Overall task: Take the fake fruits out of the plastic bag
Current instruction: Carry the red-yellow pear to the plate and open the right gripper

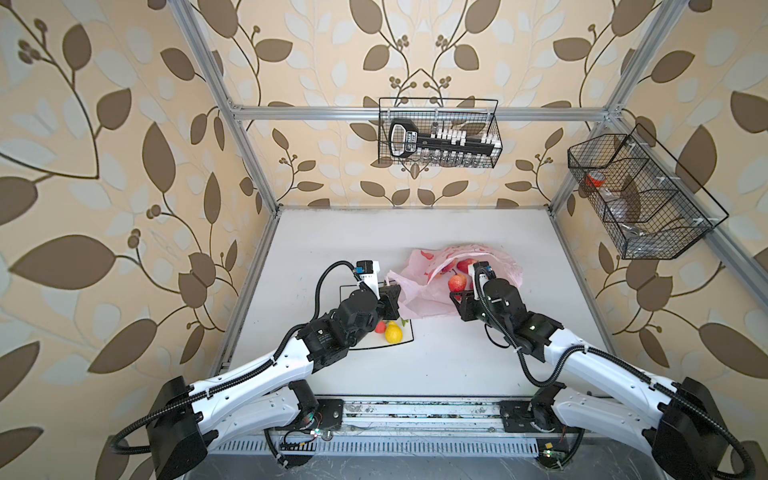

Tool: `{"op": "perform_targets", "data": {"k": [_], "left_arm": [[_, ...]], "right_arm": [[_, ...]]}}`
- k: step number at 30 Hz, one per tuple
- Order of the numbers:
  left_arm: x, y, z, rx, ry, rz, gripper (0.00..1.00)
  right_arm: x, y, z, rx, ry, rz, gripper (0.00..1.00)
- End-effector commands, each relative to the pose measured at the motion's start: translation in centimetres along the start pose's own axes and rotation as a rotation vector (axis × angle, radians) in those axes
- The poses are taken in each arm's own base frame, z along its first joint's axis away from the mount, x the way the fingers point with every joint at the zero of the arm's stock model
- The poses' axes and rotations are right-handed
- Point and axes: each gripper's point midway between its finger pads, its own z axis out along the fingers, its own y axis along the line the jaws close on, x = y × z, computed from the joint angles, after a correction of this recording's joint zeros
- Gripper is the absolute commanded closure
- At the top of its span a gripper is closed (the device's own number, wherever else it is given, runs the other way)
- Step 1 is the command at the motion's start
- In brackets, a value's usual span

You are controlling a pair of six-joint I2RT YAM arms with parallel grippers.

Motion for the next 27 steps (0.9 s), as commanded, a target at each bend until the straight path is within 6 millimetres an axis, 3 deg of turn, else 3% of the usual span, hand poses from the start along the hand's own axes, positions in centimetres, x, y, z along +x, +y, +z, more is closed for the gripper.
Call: {"op": "perform_targets", "data": {"k": [1, 9, 14, 20, 27], "left_arm": [[-0.9, -0.9, 0.7, 0.039, 0.008, 0.014, 1.0], [-0.6, -0.9, 1.0, 0.049, 0.031, 0.024, 1.0], [-0.8, -0.6, 0.9, 0.037, 0.037, 0.031, 1.0], [-2.2, 0.2, 1.4, 0.015, 0.048, 0.025, 1.0], [-3.7, 0.6, 1.7, 0.022, 0.075, 0.03, 1.0]], "right_arm": [[1.1, 0.4, -1.0, -0.046, 0.04, 0.007, 0.68], [0.7, 3.7, -4.2, -0.209, -0.004, -0.042, 0.7], [1.9, 7.1, -6.0, -0.302, 0.016, -0.143, 0.7], [4.9, 11.8, -7.9, -0.392, 0.048, -0.315, 0.7], [9.4, 16.4, -5.9, -0.473, 0.12, -0.338, 0.7]]}}
